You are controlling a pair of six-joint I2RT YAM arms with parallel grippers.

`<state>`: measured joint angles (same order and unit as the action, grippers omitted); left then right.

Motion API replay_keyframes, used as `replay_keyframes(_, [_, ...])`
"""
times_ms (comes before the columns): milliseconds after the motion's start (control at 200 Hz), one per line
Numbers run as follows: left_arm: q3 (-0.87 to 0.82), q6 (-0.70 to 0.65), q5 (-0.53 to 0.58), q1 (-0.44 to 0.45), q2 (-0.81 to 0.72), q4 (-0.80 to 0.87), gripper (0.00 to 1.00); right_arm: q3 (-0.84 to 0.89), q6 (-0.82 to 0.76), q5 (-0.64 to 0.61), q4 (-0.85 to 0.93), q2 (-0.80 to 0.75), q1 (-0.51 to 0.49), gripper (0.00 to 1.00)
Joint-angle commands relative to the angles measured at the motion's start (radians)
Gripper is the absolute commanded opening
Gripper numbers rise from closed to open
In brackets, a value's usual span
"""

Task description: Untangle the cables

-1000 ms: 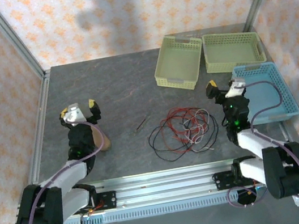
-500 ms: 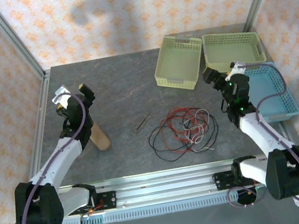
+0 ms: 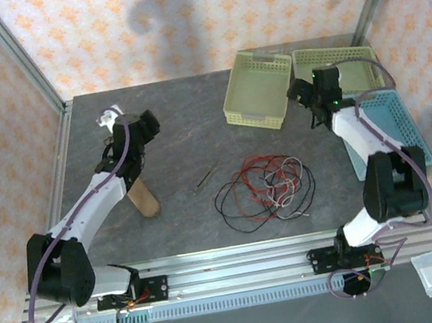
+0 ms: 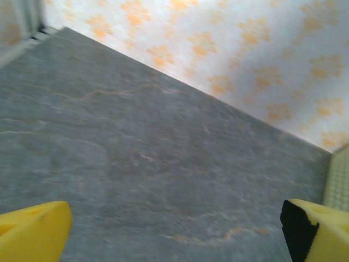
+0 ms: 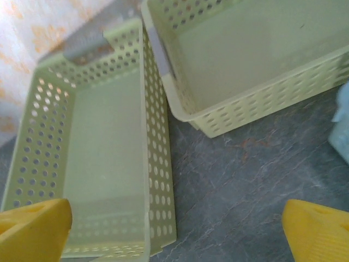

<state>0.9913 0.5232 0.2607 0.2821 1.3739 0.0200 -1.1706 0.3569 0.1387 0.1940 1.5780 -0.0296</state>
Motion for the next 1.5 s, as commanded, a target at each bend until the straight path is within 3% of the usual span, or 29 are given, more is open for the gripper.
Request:
replay_keyframes(0, [0.063, -0.008, -0.051, 0.057, 0.044, 0.051, 0.99, -0.102, -0.061, 0.074, 0.147, 0.064, -0.017, 0.99])
replay_keyframes(145, [0.132, 0.007, -0.116, 0.13, 0.127, 0.038, 0.99, -0.291, -0.083, -0.061, 0.308, 0.21, -0.074, 0.97])
replay_keyframes(310, [0.212, -0.011, -0.138, 0.221, 0.204, 0.053, 0.99, -0.474, -0.05, -0.133, 0.43, 0.388, -0.085, 0.82])
replay_keyframes(426, [0.269, 0.004, -0.158, 0.288, 0.258, 0.088, 0.99, -0.552, -0.052, -0.152, 0.453, 0.473, -0.088, 0.75])
replay_keyframes(646, [0.257, 0.058, -0.229, 0.351, 0.292, -0.02, 0.99, -0.638, -0.056, -0.131, 0.45, 0.573, -0.089, 0.59])
replay_keyframes(736, [0.242, 0.088, -0.214, 0.354, 0.288, -0.056, 0.99, -0.654, -0.065, -0.11, 0.433, 0.598, -0.089, 0.52])
replay_keyframes(986, [0.245, 0.069, -0.154, 0.351, 0.265, -0.013, 0.99, -0.703, -0.108, -0.096, 0.448, 0.643, -0.11, 0.22])
replay_keyframes(1121, [0.277, 0.026, -0.054, 0.349, 0.26, 0.085, 0.99, -0.675, -0.125, -0.122, 0.429, 0.622, -0.141, 0.1])
replay_keyframes(1302, [0.283, 0.057, 0.105, 0.318, 0.24, 0.205, 0.99, -0.675, -0.129, -0.141, 0.422, 0.604, -0.199, 0.07])
replay_keyframes(1377, [0.278, 0.141, 0.152, 0.281, 0.228, 0.264, 0.99, -0.69, -0.121, -0.152, 0.425, 0.606, -0.238, 0.06])
replay_keyframes(1497, [0.247, 0.222, 0.106, 0.202, 0.199, 0.3, 0.99, -0.741, -0.077, -0.15, 0.443, 0.639, -0.31, 0.06])
